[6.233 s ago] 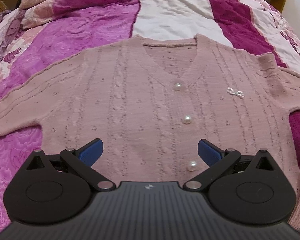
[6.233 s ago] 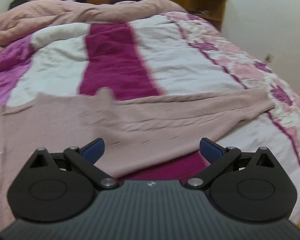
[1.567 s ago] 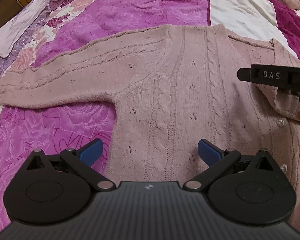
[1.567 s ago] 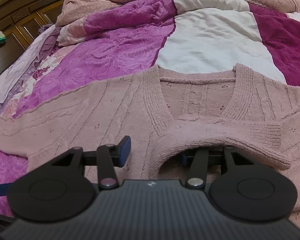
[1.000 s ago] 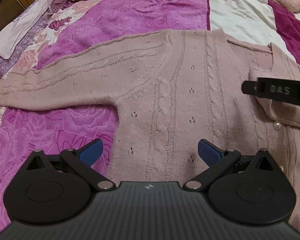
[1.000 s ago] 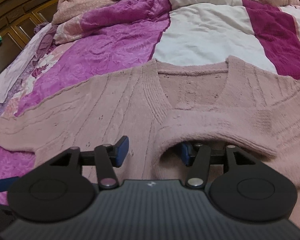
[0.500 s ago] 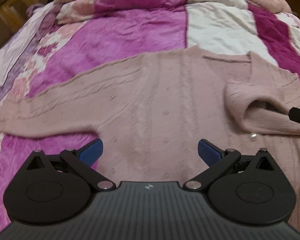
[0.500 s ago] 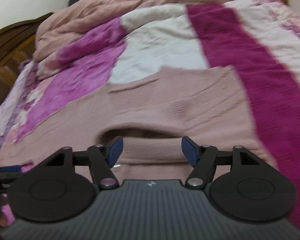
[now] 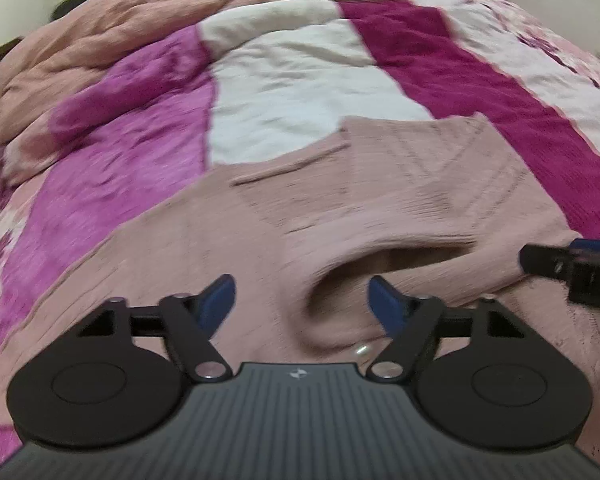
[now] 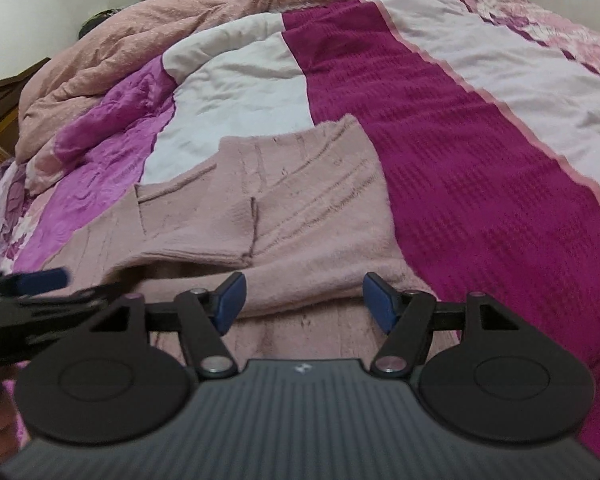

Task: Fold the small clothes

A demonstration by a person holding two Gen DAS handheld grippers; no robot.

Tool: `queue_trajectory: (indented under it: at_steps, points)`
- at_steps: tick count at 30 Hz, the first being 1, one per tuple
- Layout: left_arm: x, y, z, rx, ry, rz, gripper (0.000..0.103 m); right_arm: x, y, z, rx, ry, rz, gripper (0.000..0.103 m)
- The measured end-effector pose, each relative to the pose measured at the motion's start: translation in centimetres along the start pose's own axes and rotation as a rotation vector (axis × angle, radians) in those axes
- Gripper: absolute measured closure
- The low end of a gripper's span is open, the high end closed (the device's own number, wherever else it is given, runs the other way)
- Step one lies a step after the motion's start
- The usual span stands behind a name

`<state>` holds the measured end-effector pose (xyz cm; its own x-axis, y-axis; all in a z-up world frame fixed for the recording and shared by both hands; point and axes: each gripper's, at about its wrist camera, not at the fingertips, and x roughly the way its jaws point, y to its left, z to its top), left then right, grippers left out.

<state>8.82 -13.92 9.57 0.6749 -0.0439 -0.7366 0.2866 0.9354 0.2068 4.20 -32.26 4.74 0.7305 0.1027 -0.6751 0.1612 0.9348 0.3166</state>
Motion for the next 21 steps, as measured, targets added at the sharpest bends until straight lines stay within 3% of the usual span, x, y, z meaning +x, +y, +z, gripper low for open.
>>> queue_trajectory:
  at_steps: [7, 10, 11, 12, 15, 17, 21]
  points:
    - [3.6, -3.1, 1.6, 0.096, -0.029, -0.062, 0.035, 0.8, -1.0, -0.9, 0.039, 0.02, 0.009, 0.036]
    - [5.1, -3.9, 2.0, 0.107, -0.045, -0.126, 0.035, 1.2, -1.3, -1.2, 0.047, 0.023, 0.008, 0.037]
    - [5.6, -4.2, 2.1, 0.108, -0.048, -0.136, 0.039, 1.2, -1.3, -1.3, 0.044, 0.021, 0.008, 0.037]
    - [5.9, -4.4, 2.2, 0.107, -0.055, -0.135, 0.055, 1.2, -1.2, -1.4, 0.041, 0.018, 0.008, 0.037]
    - [6.0, -4.1, 2.4, 0.066, -0.069, -0.12, 0.087, 1.3, -1.3, -1.6, 0.033, 0.014, 0.009, 0.037]
    - [5.3, -2.9, 2.6, -0.004, -0.09, -0.14, 0.093, 1.3, -1.4, -1.6, 0.036, 0.013, 0.012, 0.037]
    - [3.1, 0.1, 2.8, -0.099, -0.168, -0.064, 0.094, 1.3, -1.4, -1.7, 0.038, 0.01, 0.011, 0.037]
